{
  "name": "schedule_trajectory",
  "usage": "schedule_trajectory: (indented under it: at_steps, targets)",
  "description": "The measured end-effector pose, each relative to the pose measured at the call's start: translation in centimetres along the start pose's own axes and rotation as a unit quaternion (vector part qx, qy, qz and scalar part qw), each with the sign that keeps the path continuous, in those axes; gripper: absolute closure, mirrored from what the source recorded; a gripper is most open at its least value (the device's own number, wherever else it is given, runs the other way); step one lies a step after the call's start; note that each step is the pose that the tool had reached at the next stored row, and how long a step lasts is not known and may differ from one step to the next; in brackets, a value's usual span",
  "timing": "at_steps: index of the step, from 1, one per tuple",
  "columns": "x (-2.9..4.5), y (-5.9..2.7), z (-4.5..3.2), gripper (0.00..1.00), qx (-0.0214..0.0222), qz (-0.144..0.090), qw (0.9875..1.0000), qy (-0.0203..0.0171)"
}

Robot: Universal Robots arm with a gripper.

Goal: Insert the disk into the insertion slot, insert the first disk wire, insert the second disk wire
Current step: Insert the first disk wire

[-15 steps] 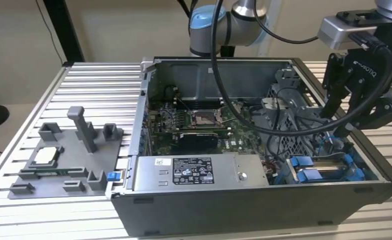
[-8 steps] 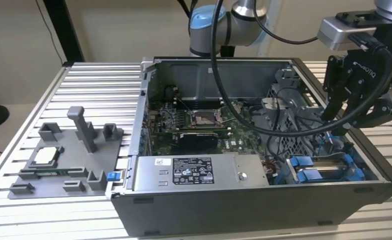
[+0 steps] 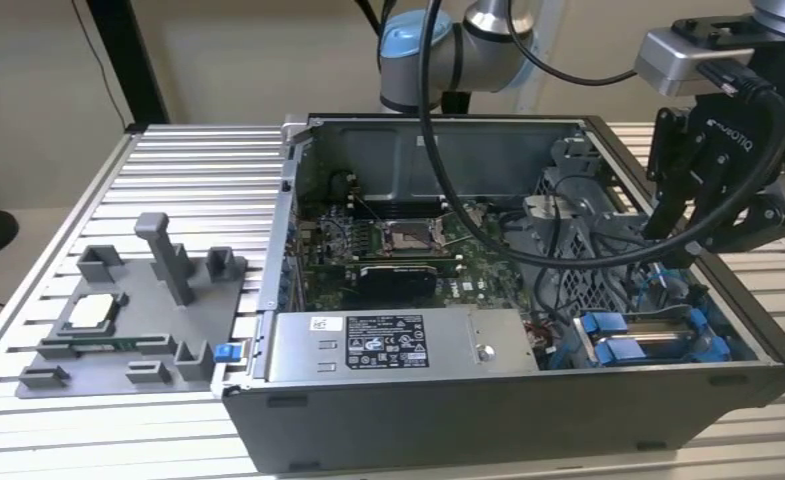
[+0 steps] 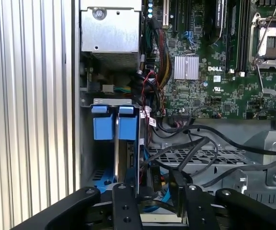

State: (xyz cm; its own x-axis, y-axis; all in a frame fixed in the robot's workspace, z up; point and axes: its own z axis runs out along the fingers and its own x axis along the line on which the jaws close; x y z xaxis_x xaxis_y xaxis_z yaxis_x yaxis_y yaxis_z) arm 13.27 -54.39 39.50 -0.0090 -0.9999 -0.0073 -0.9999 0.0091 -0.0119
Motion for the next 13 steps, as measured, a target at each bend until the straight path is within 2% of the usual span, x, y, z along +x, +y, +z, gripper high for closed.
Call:
schedule_trajectory:
  at_steps: [12, 13]
  targets:
    - [0.0, 0.1, 0.32, 0.0, 0.0, 0.0, 1.0, 0.0001]
    - [0.0, 0.1, 0.34, 1.0, 0.0, 0.0, 1.0, 0.0001]
